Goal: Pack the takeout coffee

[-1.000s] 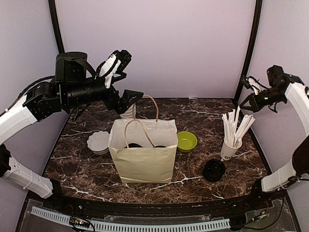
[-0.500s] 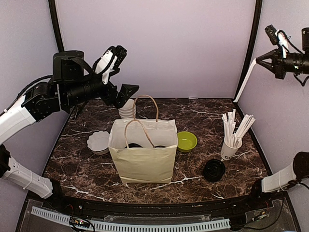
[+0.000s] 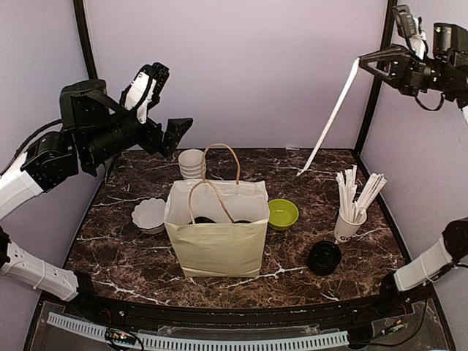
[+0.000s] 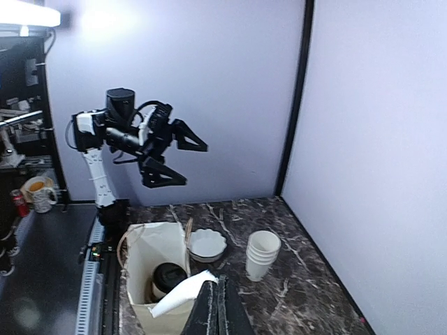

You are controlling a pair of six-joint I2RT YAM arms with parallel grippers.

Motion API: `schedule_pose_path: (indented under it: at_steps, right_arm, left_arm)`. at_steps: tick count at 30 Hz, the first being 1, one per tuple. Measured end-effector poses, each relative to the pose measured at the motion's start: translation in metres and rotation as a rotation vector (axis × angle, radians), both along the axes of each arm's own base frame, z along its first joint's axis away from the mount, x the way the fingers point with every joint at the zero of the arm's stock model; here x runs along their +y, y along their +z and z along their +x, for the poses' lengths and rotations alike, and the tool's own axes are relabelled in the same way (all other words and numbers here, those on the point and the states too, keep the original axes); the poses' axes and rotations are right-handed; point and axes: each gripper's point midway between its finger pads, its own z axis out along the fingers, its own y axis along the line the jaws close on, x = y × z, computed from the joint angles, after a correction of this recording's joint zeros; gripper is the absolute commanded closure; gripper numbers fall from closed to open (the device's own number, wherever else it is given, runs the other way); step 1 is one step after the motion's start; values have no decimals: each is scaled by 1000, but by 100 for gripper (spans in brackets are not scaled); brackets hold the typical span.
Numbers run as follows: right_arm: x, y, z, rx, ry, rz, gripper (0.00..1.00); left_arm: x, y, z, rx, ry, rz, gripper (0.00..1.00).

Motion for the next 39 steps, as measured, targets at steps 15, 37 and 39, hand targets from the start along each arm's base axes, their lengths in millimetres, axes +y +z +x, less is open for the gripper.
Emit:
schedule_pose_path:
  at_steps: [15, 37, 39]
  right_arm:
    - [125, -53, -2, 117, 303, -65, 100]
    - [254, -240, -47, 122, 460, -636, 56]
    - [266, -245, -52, 132, 491, -640, 50]
  left_arm:
    - [36, 14, -14, -25, 54, -80, 1]
    - [40, -7, -16, 3, 59, -53, 1]
    - [41, -8, -16, 4, 60, -53, 1]
